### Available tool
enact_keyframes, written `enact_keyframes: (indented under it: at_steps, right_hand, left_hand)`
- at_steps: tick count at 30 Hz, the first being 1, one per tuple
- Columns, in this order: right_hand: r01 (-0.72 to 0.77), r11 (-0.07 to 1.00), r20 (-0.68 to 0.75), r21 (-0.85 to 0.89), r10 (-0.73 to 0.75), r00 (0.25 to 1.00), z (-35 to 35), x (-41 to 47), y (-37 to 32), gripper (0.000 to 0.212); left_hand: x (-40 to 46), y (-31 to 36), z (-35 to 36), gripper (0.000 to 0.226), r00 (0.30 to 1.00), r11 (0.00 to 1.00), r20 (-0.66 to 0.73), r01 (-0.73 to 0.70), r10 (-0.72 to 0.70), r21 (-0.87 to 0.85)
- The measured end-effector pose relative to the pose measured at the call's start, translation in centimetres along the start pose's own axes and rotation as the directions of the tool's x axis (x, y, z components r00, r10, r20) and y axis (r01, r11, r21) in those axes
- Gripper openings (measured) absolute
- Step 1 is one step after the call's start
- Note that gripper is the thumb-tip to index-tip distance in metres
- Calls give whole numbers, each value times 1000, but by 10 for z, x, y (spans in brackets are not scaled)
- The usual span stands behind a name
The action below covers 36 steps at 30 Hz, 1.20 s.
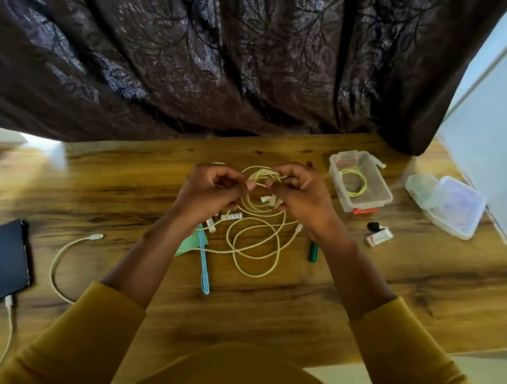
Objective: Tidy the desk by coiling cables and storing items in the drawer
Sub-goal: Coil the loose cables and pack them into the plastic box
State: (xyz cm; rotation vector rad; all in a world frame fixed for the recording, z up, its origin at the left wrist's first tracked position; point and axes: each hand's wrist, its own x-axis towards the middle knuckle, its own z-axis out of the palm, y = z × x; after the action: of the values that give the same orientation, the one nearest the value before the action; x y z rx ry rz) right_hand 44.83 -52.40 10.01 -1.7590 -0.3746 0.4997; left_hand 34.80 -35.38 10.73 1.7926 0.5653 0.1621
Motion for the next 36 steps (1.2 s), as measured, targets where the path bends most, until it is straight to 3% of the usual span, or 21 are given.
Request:
enact_keyframes:
  at_steps: [5,13,19,25,32,36]
  right_hand:
    - [-100,993,12,57,99,995,-28,-6,11,21]
    - [-54,998,-145,38,59,988,-85,-4,36,9]
    - [-97,995,-336,13,95,937,-128,11,54,13]
    - [-109,986,-449,-125,42,893,-166,40,74,15]
    - [-8,863,-331,-505,-185,926,-203,74,74,19]
    - [12,782,-204,-623,-177,963,-210,99,78,22]
  left_hand:
    - [5,3,24,12,996,995,58,70,-66,-70]
    - [24,11,86,23,985,986,136,121,-106,-111]
    - [51,18,141,20,994,987,106,15,-32,163]
    - [76,34,184,7,991,973,136,-42,11,225]
    - [101,43,223,14,977,991,191,78,-97,105]
    - [110,42,237,22,977,984,168,105,-129,145]
